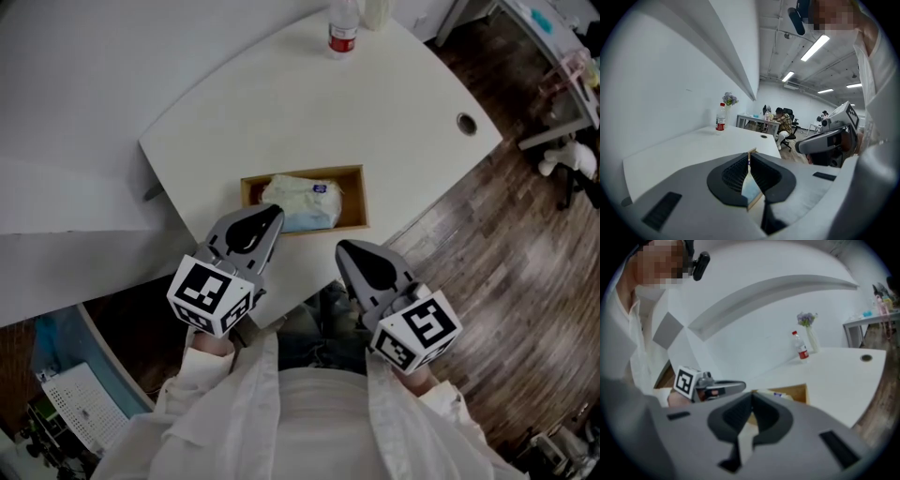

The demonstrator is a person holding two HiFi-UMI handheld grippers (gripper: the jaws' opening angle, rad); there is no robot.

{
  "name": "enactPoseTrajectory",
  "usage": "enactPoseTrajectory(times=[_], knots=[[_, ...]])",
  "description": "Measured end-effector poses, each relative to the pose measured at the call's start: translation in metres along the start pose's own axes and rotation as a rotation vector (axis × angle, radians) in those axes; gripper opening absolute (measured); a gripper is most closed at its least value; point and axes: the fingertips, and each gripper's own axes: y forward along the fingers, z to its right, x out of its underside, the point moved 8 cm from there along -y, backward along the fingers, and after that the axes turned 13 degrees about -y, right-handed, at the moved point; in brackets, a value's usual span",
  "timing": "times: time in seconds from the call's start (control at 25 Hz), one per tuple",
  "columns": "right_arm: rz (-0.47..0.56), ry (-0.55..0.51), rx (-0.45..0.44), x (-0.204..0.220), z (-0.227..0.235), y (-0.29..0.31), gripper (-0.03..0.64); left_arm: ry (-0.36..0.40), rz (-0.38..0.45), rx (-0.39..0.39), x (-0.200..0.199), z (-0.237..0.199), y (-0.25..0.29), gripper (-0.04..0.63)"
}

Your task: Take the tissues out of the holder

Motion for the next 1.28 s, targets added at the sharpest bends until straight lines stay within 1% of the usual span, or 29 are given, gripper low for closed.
enactPoseTrajectory(times=[0.16,0.44,0.52,0.72,0.92,1.04,1.12,1.28], knots=[[-0.008,0.008,-0.001,0.002,0.008,0.005,0.011,0.049,-0.017,-0.046,-0.002,-0.007,0.006,0.014],[-0.023,0.026,-0.003,0.005,0.019,0.015,0.011,0.098,-0.055,-0.098,-0.007,-0.021,0.024,0.018],[-0.022,0.03,-0.004,0.006,0.019,0.016,0.011,0.119,-0.076,-0.095,-0.006,-0.021,0.027,0.048],[-0.011,0.049,-0.005,0.002,0.018,0.017,0.011,0.154,-0.127,-0.101,-0.007,-0.022,0.029,0.096],[0.001,0.08,-0.012,0.002,0.024,0.019,0.011,0.169,-0.162,-0.113,-0.005,-0.024,0.037,0.119],[0.007,0.082,-0.002,0.002,0.024,0.018,0.011,0.208,-0.228,-0.129,0.0,-0.026,0.04,0.166],[0.006,0.085,0.005,0.004,0.023,0.017,0.011,0.239,-0.279,-0.141,0.004,-0.026,0.043,0.181],[0.002,0.094,0.011,0.006,0.025,0.015,0.011,0.269,-0.345,-0.141,0.011,-0.027,0.047,0.181]])
